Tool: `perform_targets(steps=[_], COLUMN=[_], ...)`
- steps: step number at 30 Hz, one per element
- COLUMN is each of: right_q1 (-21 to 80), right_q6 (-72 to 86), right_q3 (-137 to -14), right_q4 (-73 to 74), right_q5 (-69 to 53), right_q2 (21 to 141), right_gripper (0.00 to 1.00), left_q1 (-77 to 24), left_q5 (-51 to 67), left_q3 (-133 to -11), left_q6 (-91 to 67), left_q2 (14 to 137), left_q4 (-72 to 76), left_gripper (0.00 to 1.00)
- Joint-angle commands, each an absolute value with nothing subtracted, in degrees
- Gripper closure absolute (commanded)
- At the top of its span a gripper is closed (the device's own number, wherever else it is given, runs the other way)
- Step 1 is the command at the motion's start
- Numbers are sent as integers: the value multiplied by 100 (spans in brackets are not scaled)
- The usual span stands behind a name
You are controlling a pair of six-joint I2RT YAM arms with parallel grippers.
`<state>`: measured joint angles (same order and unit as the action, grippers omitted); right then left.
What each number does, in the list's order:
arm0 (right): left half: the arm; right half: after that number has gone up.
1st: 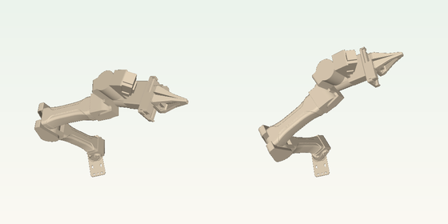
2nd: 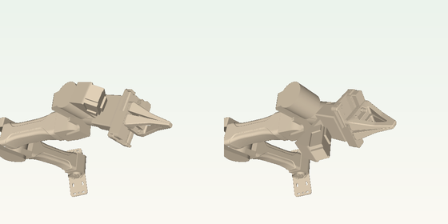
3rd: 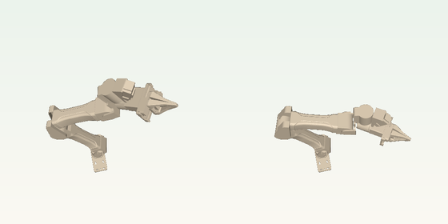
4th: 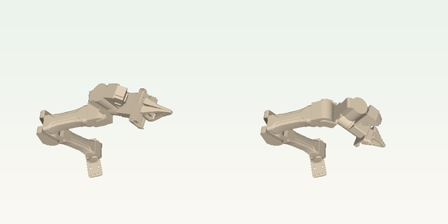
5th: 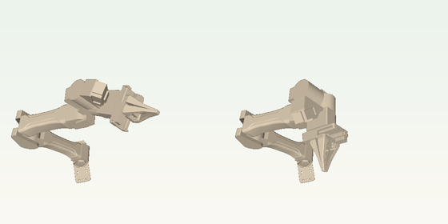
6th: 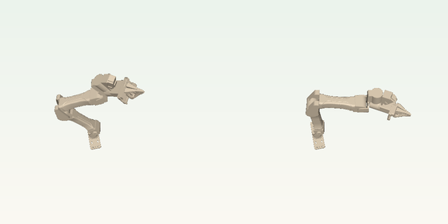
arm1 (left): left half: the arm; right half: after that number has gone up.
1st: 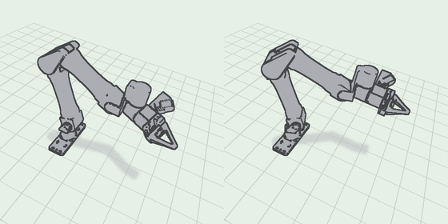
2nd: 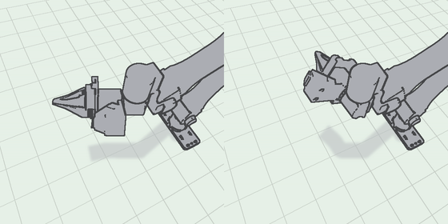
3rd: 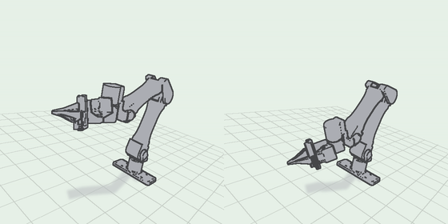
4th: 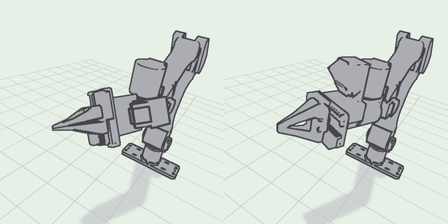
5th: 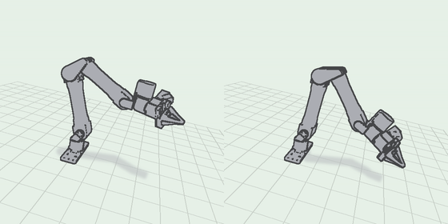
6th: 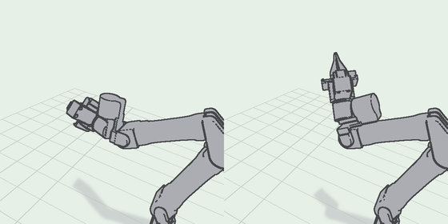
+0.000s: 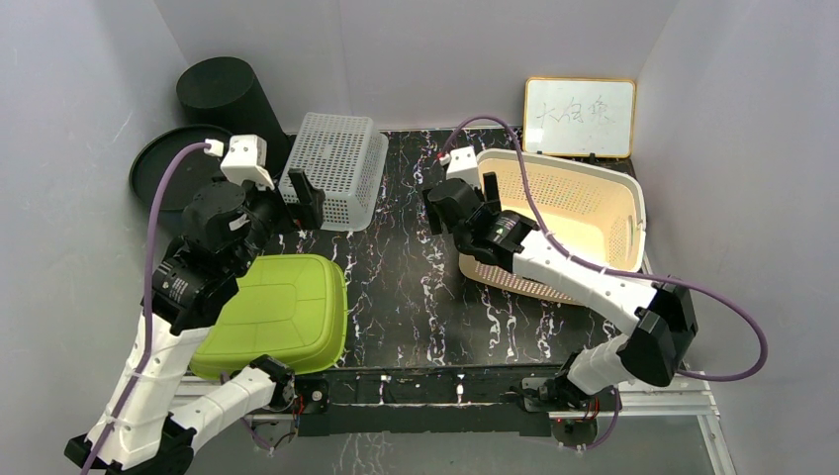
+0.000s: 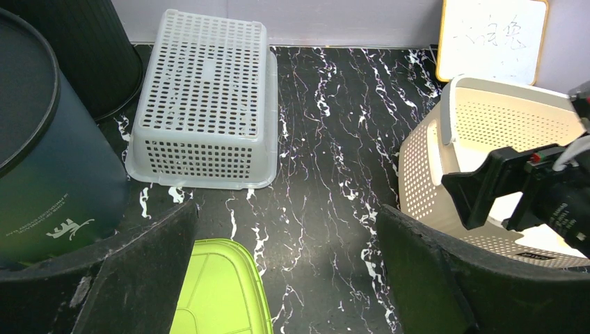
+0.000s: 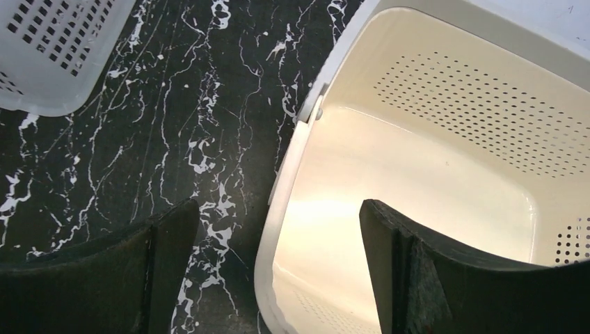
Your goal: Turn the large container upside down
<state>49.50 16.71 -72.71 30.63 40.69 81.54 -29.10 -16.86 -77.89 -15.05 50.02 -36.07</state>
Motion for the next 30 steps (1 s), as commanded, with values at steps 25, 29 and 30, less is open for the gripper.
perform_targets(steps=[25,29,30], right_q1=[4564,4553,4553], right_q6=[1413,1309,1322], right_q3=[-6496,-6773,-6932], right_q4=[2966,2819,2788], right_q5=[3612,3062,2806], right_q2=[8480,8410,8377], right_gripper=[100,100,100], left_q1=[-2936,-2935,-2934], left_q5=[-1675,-1720,-1729], left_q3=[-7676,-7827,-7891], left_q6=[-1617,-1626,-1623], left_q2=[4677,4672,4675], left_q4=[-3730,-3786,-3811], left_gripper=[1,2,2])
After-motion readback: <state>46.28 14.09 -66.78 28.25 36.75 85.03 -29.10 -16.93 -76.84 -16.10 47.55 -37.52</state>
